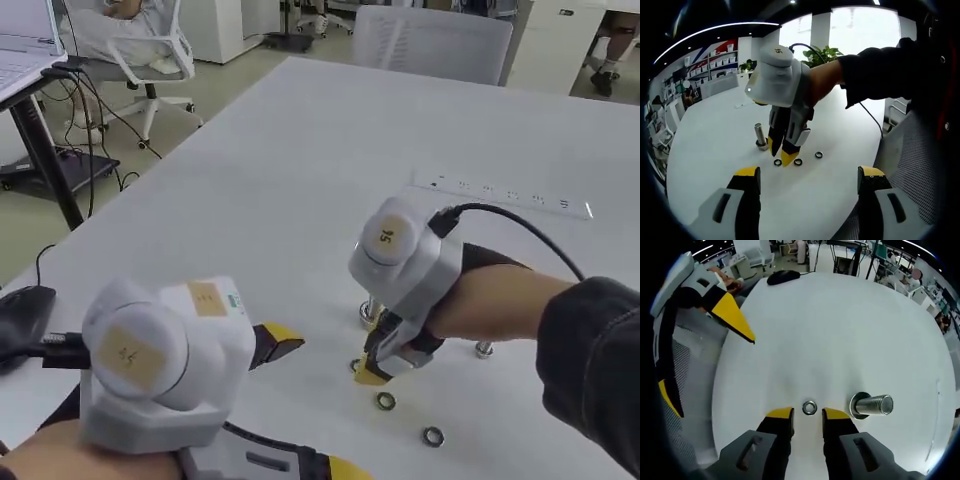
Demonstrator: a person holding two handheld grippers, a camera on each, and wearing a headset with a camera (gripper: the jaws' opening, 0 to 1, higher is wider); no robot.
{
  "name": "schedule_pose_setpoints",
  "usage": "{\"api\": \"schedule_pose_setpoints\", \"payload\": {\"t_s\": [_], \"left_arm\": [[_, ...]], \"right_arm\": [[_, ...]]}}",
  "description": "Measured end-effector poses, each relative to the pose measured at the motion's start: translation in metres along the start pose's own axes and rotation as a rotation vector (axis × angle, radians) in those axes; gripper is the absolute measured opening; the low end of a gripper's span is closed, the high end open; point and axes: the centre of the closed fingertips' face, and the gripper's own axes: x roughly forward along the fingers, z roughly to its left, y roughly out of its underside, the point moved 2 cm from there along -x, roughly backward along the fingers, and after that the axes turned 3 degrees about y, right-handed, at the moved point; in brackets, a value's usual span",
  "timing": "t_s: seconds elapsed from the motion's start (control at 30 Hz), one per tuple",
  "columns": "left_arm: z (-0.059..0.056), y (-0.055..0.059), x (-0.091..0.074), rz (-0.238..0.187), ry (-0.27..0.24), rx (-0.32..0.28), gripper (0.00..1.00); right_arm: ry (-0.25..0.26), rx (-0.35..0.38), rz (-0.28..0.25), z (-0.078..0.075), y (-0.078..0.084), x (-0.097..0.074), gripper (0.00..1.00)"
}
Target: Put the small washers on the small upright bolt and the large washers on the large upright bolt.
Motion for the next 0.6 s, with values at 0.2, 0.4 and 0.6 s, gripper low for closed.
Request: {"api": "schedule_pose_setpoints", "payload": {"t_s": [0.2, 0.4, 0.6], "left_arm": [[0.0005, -0.0004, -0.0004, -0.003, -0.002, 0.0, 0.79], [0.0012, -0.001, -0.0008, -0.007, -0.005, -0.001, 0.79], [0.001, -0.0009, -0.0007, -0.008, -0.002, -0.003, 0.79]], "right_arm": [[-0.004, 0.0, 0.009, 0.0003, 0.0007, 0.0023, 0.24], [-0.003, -0.004, 0.022, -0.0003, 0.002, 0.0035, 0.23], [0.011, -0.034, 0.033, 0.0001, 0.0021, 0.004, 0.21]]}}
